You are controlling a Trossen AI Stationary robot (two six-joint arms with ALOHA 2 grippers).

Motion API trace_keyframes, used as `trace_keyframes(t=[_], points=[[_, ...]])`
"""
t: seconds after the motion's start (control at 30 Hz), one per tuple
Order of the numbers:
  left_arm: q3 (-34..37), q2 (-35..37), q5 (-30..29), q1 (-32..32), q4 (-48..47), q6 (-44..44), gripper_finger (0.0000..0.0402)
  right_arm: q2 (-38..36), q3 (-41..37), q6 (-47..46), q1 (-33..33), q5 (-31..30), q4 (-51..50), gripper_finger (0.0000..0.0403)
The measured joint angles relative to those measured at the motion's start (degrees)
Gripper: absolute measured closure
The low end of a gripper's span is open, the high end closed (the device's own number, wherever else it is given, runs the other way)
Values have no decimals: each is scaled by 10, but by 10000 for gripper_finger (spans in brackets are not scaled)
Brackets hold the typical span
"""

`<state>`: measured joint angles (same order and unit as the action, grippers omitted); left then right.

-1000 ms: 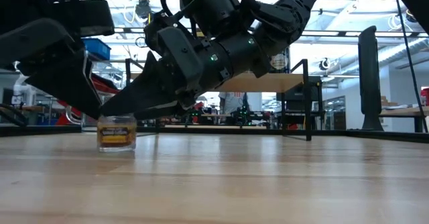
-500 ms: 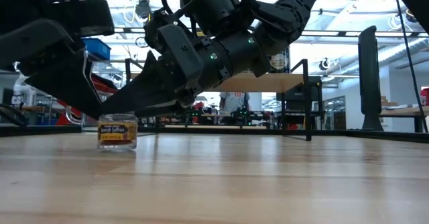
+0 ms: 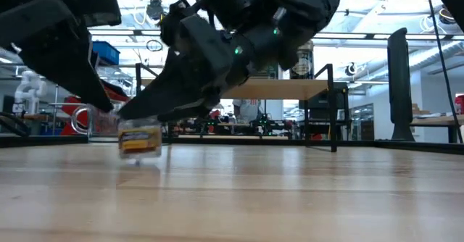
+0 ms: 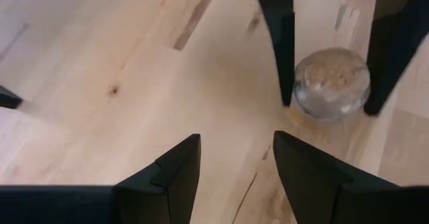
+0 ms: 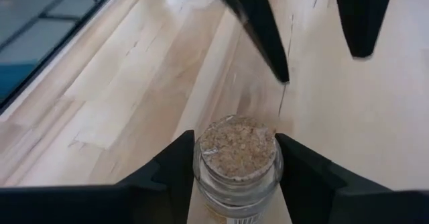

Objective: Shelf spices
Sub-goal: Remove the brown seasoning bottle from the shelf

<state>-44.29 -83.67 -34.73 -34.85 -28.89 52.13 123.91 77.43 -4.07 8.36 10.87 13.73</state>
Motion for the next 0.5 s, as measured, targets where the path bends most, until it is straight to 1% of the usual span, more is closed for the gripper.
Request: trace_keyframes(t=[0.2,0.3,0.5], points=[[0,26,-14,0,-4,0,206,-64,0,15,0,0,-103,235],[0,32,-17,0,-5,0,206,-105,0,22,0,-1,-177,235],[0,32,-19,0,-4,0,206,-210,0,21,0,-6,-353,235]])
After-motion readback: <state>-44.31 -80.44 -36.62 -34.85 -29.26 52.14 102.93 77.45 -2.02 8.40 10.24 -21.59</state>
